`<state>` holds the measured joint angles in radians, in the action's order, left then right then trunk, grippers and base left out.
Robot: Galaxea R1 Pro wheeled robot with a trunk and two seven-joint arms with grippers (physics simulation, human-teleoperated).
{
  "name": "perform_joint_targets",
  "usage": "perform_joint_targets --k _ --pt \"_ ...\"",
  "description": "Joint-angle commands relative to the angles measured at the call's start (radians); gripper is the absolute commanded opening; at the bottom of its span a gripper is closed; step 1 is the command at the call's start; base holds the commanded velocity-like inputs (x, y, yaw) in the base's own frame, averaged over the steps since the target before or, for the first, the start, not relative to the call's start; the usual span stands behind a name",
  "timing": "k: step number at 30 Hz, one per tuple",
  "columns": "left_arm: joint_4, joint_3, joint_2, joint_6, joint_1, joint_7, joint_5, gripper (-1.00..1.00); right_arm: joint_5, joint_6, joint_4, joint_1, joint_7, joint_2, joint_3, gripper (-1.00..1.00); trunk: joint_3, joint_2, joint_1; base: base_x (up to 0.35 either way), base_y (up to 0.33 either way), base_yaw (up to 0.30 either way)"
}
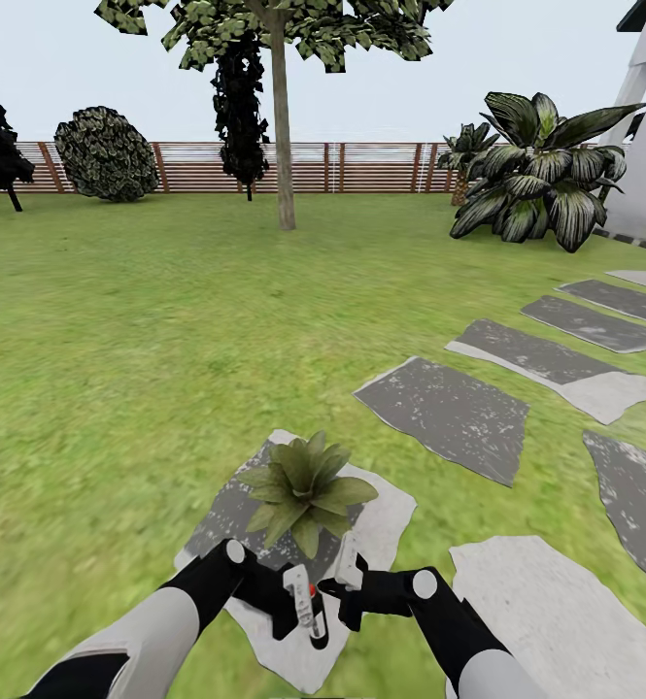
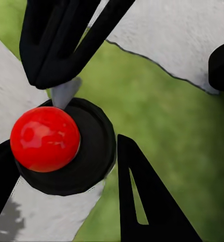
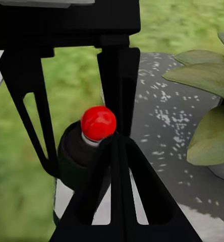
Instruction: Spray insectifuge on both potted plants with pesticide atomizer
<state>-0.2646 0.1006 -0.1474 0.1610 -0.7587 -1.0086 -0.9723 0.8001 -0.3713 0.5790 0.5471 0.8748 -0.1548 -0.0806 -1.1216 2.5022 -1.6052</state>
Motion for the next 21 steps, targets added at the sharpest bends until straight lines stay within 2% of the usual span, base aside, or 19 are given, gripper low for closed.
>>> perform_joint_targets --k 1,10,15,18,21 --pt "-0.001 0.009 -0.001 0.016 0.000 -0.001 -0.011 -1.00 0.008 -0.005 0.001 0.000 0.006 -0.002 -0.008 -1.00 -0.001 0.000 0.000 0.000 0.000 0.000" --pt "-0.001 0.010 -0.001 0.025 -0.001 -0.001 -0.009 -1.00 0.008 -0.005 0.001 0.000 0.006 -0.002 -0.008 -1.00 -0.001 0.000 0.000 0.000 0.000 0.000" --pt "0.000 0.005 0.010 0.024 0.000 -0.001 -0.012 -1.00 0.008 -0.005 0.001 0.000 0.006 -0.002 -0.008 -1.00 -0.001 0.000 0.000 0.000 0.000 0.000" --pt "-0.001 0.000 0.030 0.025 0.005 -0.001 -0.023 -1.00 0.008 -0.005 0.001 0.000 0.006 -0.002 -0.008 -1.00 -0.001 0.000 0.000 0.000 0.000 0.000" --pt "-0.001 -0.001 0.061 0.024 0.006 -0.001 -0.028 -1.00 0.008 -0.005 0.001 0.000 0.006 -0.002 -0.008 -1.00 -0.001 0.000 0.000 0.000 0.000 0.000"
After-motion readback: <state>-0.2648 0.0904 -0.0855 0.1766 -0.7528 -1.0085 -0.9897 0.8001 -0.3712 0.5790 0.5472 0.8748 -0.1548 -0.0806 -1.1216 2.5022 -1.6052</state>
